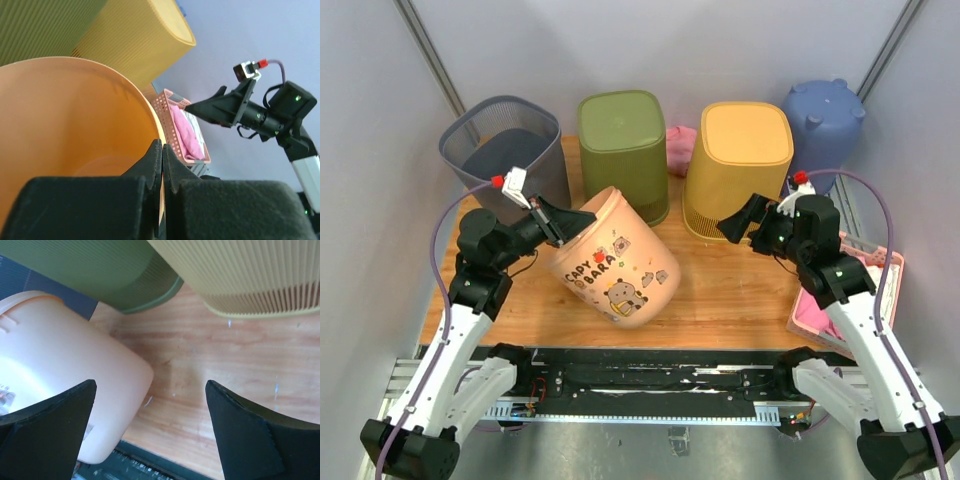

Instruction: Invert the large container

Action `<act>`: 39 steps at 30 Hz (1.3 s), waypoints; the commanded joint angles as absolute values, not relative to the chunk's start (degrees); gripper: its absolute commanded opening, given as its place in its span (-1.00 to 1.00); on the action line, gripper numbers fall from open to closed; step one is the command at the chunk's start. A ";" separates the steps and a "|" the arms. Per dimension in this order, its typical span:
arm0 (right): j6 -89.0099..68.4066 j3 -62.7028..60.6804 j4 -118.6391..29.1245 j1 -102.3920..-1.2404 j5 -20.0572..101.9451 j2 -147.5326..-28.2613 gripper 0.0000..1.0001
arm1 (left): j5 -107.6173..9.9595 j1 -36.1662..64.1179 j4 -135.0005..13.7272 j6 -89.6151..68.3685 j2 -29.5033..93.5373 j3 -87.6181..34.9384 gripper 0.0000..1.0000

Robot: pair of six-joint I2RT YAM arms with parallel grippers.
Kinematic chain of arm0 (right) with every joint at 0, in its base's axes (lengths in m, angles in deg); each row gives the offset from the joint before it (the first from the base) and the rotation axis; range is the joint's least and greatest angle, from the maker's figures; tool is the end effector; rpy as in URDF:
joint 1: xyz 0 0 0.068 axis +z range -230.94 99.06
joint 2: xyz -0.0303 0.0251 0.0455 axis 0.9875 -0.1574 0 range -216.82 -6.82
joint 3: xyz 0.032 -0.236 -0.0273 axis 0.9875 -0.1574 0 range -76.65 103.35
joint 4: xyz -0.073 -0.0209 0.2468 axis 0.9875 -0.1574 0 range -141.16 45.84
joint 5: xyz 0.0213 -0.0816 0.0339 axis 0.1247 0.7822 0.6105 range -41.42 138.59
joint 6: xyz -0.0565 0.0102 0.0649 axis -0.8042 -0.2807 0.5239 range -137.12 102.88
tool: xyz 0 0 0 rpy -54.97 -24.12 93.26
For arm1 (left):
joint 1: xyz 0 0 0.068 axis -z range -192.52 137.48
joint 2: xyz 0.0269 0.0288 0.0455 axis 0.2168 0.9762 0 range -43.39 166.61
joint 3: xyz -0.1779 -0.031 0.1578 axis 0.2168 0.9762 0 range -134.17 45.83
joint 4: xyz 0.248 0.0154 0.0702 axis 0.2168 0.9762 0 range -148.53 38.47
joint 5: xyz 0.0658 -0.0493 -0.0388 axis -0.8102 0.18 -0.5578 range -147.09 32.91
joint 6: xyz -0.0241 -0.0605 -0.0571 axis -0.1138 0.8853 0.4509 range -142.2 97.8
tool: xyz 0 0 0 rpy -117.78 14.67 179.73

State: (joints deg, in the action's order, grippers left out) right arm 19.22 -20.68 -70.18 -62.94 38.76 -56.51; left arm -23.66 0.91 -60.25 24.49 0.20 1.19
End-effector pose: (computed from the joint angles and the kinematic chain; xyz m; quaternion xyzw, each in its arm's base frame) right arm 0.2295 0.0883 0.3241 0.0811 0.8123 0.3241 0.4780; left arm 0.2156 -0.0948 0.3430 0.0105 0.6926 -0.5190 0.5007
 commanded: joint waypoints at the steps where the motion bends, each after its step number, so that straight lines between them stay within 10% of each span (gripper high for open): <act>1: 27.55 -25.07 -72.91 -66.97 27.32 -53.87 0.85 | -27.92 1.60 -64.79 29.92 -1.05 3.42 -1.00; 9: 36.96 -37.02 -68.33 -67.23 21.69 -50.33 0.77 | -27.92 3.86 -57.03 25.39 -1.05 9.61 -0.97; 18: 49.41 -48.51 -57.71 -67.19 13.44 -48.43 0.72 | -30.87 5.49 -51.58 18.38 1.48 11.52 0.20; 30: 51.53 -48.37 -60.08 -67.20 15.40 -47.79 0.67 | -40.03 8.43 -37.04 -0.05 3.85 -0.64 0.93; 39: 43.15 -39.74 -83.25 -67.23 33.98 -44.71 0.82 | -41.15 8.49 -25.91 -11.38 2.00 -9.94 0.98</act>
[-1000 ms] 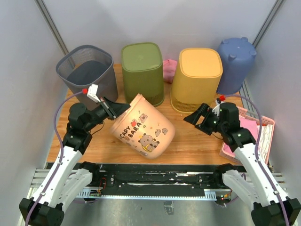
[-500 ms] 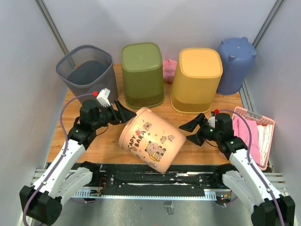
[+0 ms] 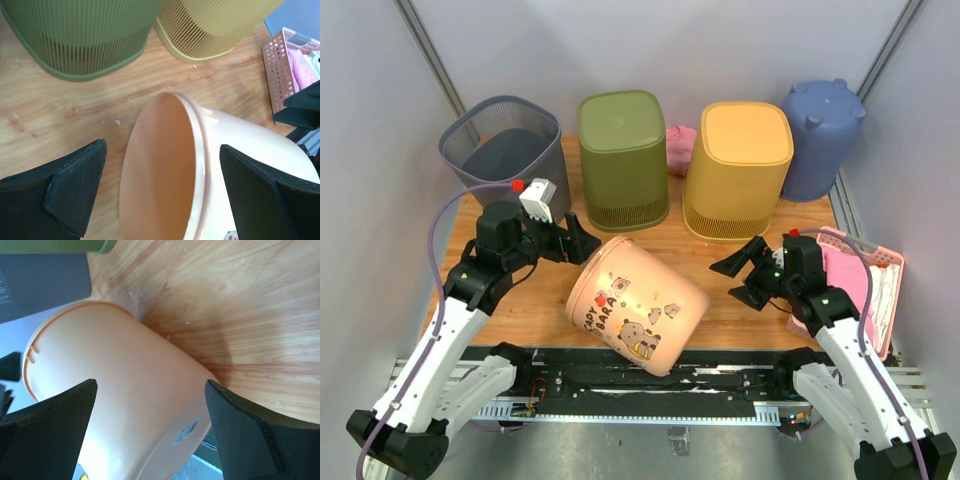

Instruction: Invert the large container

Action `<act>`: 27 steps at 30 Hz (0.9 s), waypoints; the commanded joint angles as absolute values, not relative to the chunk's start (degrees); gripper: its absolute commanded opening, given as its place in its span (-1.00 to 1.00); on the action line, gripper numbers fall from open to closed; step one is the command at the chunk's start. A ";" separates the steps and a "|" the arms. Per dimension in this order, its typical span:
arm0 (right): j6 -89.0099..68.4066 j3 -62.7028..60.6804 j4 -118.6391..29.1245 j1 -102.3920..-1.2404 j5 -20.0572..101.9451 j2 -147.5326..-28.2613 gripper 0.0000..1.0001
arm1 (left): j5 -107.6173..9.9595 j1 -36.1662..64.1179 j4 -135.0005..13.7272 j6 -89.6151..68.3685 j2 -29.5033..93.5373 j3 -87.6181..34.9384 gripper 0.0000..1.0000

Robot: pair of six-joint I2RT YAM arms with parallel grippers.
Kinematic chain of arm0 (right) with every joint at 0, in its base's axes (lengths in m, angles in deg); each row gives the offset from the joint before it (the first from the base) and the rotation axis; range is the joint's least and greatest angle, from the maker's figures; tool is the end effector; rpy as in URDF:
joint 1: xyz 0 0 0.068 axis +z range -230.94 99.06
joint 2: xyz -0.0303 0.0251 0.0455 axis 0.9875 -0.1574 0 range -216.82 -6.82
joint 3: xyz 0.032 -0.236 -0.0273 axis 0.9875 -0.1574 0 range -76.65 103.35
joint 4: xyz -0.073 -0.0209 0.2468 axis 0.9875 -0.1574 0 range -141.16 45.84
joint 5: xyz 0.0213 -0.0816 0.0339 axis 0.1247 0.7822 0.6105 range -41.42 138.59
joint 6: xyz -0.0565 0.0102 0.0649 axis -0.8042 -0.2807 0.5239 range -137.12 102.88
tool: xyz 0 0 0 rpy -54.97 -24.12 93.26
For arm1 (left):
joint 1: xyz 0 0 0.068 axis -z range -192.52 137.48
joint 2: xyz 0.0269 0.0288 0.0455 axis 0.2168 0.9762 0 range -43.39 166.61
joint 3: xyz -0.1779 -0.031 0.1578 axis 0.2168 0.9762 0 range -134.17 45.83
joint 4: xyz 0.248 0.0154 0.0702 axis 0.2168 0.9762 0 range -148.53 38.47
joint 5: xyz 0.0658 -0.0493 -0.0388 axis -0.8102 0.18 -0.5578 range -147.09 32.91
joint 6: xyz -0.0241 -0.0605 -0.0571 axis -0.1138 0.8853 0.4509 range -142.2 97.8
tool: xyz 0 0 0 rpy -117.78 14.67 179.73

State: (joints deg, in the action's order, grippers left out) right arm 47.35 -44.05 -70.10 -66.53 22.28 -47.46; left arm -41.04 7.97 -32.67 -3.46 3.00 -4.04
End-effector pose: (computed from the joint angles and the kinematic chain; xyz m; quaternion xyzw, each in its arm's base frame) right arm 0.1964 0.0855 0.2089 0.2669 0.8242 0.4456 0.2255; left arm 0.2132 -0.1022 0.2982 0.0903 0.8215 -0.2942 0.4801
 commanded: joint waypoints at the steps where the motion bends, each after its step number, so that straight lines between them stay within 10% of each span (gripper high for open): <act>1: 43.32 -39.84 -84.22 -67.18 35.73 -43.23 0.83 | -40.78 8.53 -23.90 -12.53 2.39 -11.44 0.98; 15: 44.01 -43.36 -85.27 -67.23 30.99 -37.88 0.81 | -45.11 18.49 -9.82 -14.83 7.50 -14.76 0.97; 27: 43.76 -44.13 -83.68 -67.15 26.64 -41.10 0.76 | -46.89 20.07 -12.71 -11.50 12.25 -13.19 0.22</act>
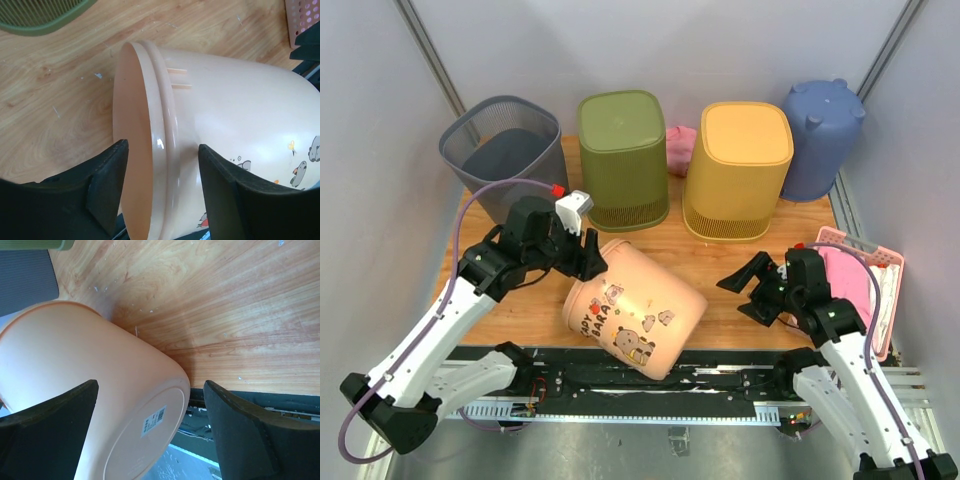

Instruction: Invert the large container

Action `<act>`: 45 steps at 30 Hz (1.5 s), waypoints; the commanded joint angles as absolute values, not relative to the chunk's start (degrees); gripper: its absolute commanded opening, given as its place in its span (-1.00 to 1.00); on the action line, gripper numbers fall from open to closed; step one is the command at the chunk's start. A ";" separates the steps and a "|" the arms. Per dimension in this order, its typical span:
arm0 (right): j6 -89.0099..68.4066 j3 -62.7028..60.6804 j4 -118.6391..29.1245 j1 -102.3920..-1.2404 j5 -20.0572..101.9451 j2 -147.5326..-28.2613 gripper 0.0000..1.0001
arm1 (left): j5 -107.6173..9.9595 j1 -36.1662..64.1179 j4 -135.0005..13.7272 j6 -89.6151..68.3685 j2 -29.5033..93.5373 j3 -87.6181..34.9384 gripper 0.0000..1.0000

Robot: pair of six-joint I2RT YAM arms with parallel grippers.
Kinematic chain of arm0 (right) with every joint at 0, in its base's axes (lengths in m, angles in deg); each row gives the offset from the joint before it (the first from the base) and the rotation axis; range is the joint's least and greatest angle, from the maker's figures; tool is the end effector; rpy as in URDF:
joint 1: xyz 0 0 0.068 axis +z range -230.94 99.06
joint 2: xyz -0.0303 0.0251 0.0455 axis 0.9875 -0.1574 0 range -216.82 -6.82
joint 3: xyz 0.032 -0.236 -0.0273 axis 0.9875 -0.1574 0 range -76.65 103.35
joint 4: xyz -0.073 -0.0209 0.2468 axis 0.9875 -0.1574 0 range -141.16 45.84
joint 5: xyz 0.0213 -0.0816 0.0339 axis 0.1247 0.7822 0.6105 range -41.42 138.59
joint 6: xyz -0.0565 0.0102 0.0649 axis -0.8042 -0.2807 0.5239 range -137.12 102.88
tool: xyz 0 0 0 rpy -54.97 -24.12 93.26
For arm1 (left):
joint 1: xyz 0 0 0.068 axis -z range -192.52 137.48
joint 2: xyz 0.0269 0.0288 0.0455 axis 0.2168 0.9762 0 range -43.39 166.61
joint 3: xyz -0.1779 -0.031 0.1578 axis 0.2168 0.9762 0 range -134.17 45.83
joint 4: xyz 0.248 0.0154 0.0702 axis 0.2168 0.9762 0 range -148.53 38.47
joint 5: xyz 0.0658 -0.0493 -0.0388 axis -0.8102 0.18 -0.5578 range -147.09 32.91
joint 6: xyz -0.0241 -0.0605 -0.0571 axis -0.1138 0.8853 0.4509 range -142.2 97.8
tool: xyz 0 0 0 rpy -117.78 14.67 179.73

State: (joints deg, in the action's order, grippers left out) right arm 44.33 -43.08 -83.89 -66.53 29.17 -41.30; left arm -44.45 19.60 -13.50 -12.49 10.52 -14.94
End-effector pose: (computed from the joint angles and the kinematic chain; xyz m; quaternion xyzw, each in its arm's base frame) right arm 0.1719 0.0705 0.2043 0.2928 0.8494 0.3738 0.2304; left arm 0.1895 -0.1387 0.2957 0.2210 0.8676 -0.2476 0.3704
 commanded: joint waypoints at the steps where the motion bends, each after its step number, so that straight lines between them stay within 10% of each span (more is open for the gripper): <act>1: 44.11 -44.39 -83.70 -67.20 26.21 -41.09 0.76 | -46.64 20.07 -13.63 -10.65 12.43 -12.77 0.17; 9: 45.32 -45.10 -82.98 -67.22 25.80 -40.02 0.75 | -45.22 20.02 -25.38 -0.70 13.41 -7.16 -0.83; 13: 44.67 -43.86 -82.05 -67.15 26.26 -41.00 0.75 | -46.26 20.06 -29.22 1.70 14.20 -5.97 -0.99; 45: 41.96 -45.18 -51.84 -67.09 3.00 -44.07 0.73 | -60.39 19.91 -41.63 14.39 24.83 0.59 -0.99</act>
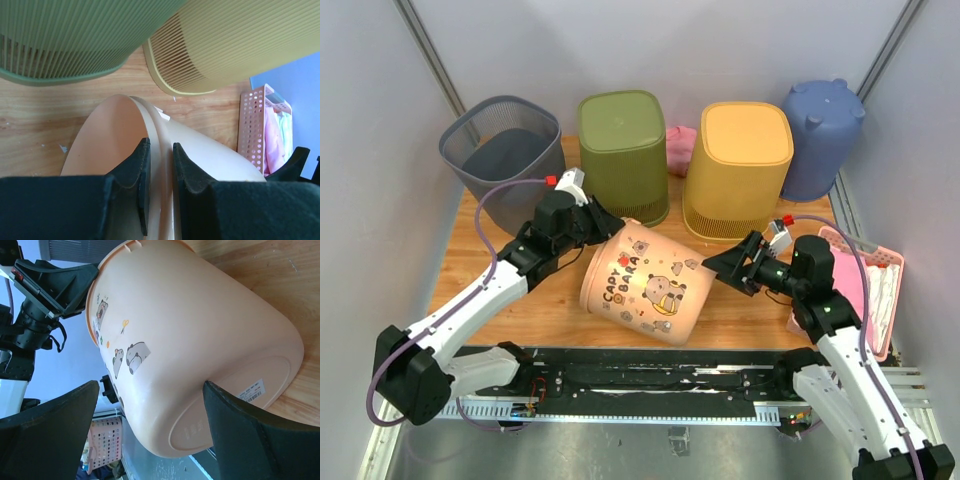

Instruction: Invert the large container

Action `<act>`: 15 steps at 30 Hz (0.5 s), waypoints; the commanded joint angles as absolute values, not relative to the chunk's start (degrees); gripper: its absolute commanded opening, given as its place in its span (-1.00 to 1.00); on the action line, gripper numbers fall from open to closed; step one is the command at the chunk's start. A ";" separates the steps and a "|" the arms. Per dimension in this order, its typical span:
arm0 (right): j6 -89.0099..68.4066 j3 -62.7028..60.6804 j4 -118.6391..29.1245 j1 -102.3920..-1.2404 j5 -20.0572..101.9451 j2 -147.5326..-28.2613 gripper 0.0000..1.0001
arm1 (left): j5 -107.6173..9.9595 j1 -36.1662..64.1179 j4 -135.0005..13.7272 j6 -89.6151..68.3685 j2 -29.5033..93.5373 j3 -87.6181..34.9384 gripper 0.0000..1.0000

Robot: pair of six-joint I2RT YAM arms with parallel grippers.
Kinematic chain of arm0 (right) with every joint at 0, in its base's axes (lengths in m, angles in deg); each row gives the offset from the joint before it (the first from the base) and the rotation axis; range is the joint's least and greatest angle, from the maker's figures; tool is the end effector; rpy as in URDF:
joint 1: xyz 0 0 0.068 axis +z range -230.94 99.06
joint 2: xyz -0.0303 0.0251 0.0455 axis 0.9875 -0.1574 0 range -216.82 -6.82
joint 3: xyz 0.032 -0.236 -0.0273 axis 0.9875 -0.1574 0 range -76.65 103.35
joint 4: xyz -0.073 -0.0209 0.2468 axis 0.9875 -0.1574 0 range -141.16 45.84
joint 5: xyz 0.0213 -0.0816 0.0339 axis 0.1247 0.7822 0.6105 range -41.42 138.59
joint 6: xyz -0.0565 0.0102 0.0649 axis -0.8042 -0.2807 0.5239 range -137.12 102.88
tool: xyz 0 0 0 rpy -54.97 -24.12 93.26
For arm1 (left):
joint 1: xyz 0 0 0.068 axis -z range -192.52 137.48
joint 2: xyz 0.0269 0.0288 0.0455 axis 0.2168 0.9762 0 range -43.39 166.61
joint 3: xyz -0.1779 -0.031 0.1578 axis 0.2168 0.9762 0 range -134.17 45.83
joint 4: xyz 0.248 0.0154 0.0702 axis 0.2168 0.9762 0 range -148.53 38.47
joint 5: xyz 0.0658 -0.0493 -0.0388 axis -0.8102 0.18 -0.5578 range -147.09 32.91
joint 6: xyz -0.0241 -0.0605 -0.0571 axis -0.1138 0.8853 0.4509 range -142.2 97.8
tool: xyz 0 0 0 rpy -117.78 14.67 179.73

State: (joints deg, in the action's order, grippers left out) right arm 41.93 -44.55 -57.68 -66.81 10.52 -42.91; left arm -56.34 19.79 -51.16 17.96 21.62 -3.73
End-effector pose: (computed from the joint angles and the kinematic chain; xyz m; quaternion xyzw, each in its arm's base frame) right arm 0.1898 0.0965 0.2513 0.1130 0.7783 0.5443 0.2920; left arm 0.2619 -0.1668 0.2568 -0.0534 0.8313 -0.3314 0.4430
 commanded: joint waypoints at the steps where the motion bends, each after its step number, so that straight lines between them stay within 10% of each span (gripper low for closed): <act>1: 41.51 -45.26 -52.56 -67.13 2.75 -44.46 0.73 | -60.49 19.91 -41.70 14.52 24.86 0.72 -1.00; 15: 42.43 -48.75 -52.33 -67.14 1.84 -44.08 0.73 | -59.03 19.91 -43.58 15.23 25.90 2.81 -1.00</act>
